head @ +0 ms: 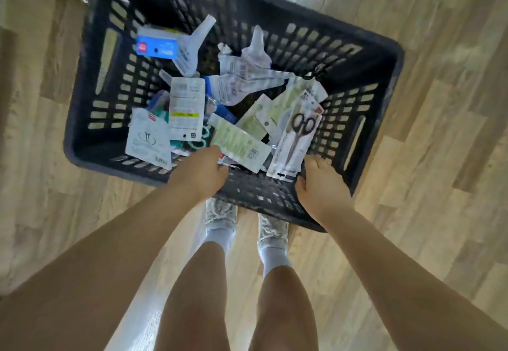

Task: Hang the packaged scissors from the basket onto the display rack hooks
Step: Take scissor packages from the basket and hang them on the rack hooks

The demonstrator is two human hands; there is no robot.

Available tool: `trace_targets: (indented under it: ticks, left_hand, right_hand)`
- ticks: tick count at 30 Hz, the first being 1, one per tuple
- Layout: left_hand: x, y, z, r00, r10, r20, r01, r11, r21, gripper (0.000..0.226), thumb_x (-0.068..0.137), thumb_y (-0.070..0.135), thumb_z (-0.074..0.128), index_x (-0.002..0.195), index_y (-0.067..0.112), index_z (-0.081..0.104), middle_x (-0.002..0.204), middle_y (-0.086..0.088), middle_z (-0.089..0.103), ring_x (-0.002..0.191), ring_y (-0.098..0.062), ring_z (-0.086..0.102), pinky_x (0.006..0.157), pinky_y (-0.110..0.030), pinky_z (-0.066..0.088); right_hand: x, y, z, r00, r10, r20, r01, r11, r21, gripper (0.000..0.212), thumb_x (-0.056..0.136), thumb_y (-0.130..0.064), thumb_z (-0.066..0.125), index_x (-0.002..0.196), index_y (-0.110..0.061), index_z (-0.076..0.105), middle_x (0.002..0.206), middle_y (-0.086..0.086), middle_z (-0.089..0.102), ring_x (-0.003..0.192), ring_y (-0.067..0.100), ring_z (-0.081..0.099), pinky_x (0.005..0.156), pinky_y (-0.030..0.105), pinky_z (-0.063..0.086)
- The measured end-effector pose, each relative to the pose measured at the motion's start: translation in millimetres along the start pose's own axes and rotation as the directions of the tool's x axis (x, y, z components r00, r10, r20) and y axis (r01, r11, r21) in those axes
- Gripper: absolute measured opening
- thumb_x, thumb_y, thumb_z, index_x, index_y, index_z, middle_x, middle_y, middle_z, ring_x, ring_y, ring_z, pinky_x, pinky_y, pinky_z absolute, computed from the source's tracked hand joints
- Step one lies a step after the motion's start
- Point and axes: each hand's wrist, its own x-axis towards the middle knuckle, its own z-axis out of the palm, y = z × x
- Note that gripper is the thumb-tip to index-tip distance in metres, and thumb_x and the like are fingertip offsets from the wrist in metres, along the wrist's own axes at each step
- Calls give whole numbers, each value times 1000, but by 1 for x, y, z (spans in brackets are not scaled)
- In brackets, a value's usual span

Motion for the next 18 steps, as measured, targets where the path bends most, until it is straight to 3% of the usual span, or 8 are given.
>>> trace_targets:
  ticks: [2, 4, 6, 9, 11, 15, 18]
  left_hand:
    - [24, -3, 17, 999, 29, 13, -29, 999, 12, 25, 96, 20, 46, 114, 3, 51, 107, -16, 56, 89, -28, 53, 70, -34, 41]
    - [51, -6, 29, 996, 77, 54, -84, 986, 142, 26, 95, 18, 47, 119, 7, 50, 116, -13, 54, 100, -27, 52, 78, -37, 44]
    - [80, -11, 36, 986, 145, 83, -164, 936, 312, 31, 94, 18, 47, 125, 10, 46, 122, -11, 50, 110, -27, 49, 87, -39, 45]
    - [124, -22, 42, 971, 203, 128, -240, 838, 490, 36, 94, 23, 48, 128, 12, 41, 125, -8, 45, 115, -25, 45, 84, -34, 41]
    - [151, -31, 47, 953, 255, 164, -301, 731, 613, 39, 93, 25, 51, 128, 12, 39, 128, -7, 42, 117, -25, 43, 82, -32, 38]
    - [191, -41, 61, 890, 347, 297, -436, 452, 778, 64, 93, 18, 50, 146, 8, 16, 153, -15, 15, 139, -30, 22, 110, -38, 27]
    - [210, -49, 72, 860, 365, 356, -483, 357, 800, 82, 94, 34, 51, 149, 5, -2, 157, -15, -3, 145, -31, 7, 117, -40, 17]
  right_hand:
    - [27, -2, 8, 1000, -9, -11, 9, 1000, -17, 45, 99, -21, 38, 141, -9, 31, 143, 8, 38, 126, 25, 40, 94, 35, 40]
    - [58, -3, 13, 999, -34, -34, 32, 998, -45, 47, 99, -20, 39, 143, -7, 29, 142, 10, 38, 127, 26, 40, 96, 34, 39]
    - [92, -2, 16, 994, -92, -60, 85, 991, -101, 48, 98, -18, 42, 143, -7, 29, 143, 9, 38, 126, 25, 40, 96, 32, 38]
    - [142, -2, 22, 984, -166, -69, 148, 965, -217, 46, 96, -15, 44, 140, -7, 32, 141, 9, 40, 123, 26, 43, 92, 35, 41]
    - [169, -3, 30, 979, -190, -70, 165, 949, -269, 44, 96, -12, 45, 138, -7, 34, 139, 11, 42, 122, 28, 44, 92, 36, 41]
    - [208, 2, 49, 959, -271, -81, 224, 901, -371, 41, 94, -8, 44, 135, -5, 38, 138, 12, 42, 122, 30, 43, 93, 35, 38]
    - [232, 12, 59, 942, -314, -115, 247, 886, -392, 43, 96, -13, 45, 137, -4, 36, 144, 14, 35, 127, 32, 39, 100, 37, 34]
